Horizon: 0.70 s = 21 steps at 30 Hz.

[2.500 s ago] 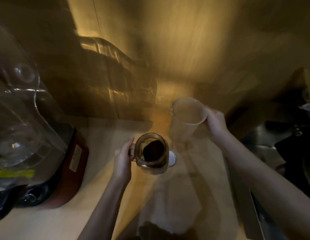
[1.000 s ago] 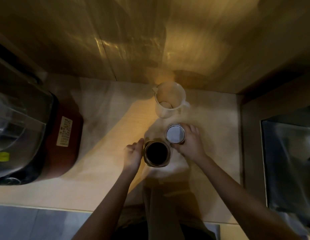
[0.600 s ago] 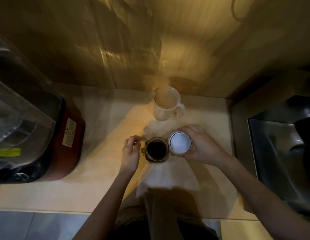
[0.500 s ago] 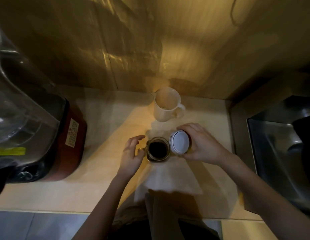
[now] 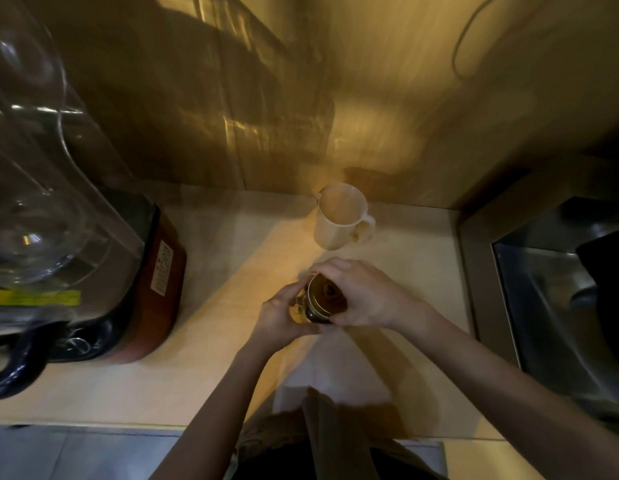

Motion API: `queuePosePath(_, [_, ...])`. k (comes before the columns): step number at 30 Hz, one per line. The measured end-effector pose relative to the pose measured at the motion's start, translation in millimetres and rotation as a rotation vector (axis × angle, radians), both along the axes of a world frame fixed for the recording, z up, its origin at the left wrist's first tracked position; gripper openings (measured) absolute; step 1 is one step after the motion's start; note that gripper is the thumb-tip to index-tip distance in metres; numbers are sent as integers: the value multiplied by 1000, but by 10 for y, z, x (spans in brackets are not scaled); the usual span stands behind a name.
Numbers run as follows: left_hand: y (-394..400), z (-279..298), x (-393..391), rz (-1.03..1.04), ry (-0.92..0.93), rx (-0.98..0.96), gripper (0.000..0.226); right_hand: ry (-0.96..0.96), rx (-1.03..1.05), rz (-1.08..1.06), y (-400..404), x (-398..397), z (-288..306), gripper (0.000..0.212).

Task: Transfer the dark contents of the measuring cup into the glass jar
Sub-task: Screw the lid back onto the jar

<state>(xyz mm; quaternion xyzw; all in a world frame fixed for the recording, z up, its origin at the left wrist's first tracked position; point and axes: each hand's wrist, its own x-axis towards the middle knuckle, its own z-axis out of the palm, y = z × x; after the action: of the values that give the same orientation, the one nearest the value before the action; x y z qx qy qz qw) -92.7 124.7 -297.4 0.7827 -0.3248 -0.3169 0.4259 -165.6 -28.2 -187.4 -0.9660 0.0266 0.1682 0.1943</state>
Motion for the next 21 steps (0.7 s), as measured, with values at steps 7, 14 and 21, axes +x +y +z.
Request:
queuePosePath(7, [-19,29,-1,10,43,-14,101,61,-330,57,128,84,-2,73])
queuePosePath(14, [-24,-23,-2,14,27,3,93,10,-299,-51,152,98,33,65])
queuePosePath(21, [-33,-42,-11,-1,-3,16,94,-66,-381,-216,201,115,19,72])
